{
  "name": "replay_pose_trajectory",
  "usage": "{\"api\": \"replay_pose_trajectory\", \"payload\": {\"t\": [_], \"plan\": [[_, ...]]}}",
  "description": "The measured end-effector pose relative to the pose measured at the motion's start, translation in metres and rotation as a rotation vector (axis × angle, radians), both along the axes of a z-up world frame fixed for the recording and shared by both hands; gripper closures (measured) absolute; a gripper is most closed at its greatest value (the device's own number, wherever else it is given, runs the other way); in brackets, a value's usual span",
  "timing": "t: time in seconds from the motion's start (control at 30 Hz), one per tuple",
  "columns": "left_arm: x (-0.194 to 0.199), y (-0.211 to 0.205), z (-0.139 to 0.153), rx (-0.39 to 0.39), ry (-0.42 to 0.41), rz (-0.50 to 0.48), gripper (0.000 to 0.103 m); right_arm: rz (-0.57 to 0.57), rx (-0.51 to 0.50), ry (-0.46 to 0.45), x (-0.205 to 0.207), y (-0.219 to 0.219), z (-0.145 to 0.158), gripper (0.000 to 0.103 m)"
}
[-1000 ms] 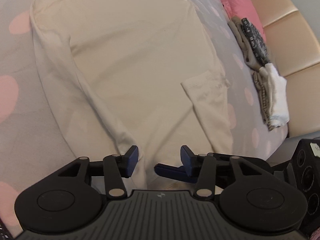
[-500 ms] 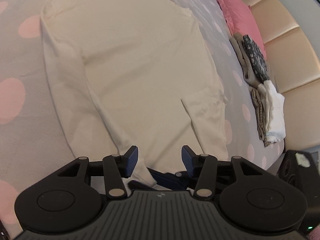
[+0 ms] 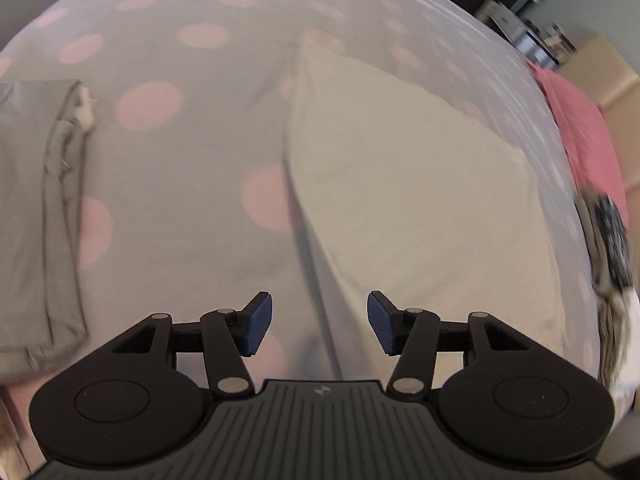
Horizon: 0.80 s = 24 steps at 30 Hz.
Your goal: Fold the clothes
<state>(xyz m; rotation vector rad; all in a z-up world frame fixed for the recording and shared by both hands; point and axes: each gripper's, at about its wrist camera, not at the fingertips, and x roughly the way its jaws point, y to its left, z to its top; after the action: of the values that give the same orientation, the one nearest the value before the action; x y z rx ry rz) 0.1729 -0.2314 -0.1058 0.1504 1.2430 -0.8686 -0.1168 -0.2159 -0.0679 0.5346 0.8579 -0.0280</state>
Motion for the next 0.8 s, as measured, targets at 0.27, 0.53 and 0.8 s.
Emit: {"api": "replay_pose_trajectory", "payload": {"t": [0.27, 0.53, 0.8], "plan": [[0.04, -0.009, -0.031, -0.016, 0.052, 0.037, 0.052, 0.119, 0.115, -0.012, 0.039, 0.032, -0.015, 0.093], [0.035, -0.011, -0.038, 0.007, 0.007, -0.042, 0.052, 0.146, 0.139, 0.04, 0.048, 0.039, -0.033, 0.067], [0.04, -0.038, -0.034, -0.009, -0.07, -0.092, 0.052, -0.007, 0.014, 0.064, 0.018, -0.048, -0.01, 0.066]]}}
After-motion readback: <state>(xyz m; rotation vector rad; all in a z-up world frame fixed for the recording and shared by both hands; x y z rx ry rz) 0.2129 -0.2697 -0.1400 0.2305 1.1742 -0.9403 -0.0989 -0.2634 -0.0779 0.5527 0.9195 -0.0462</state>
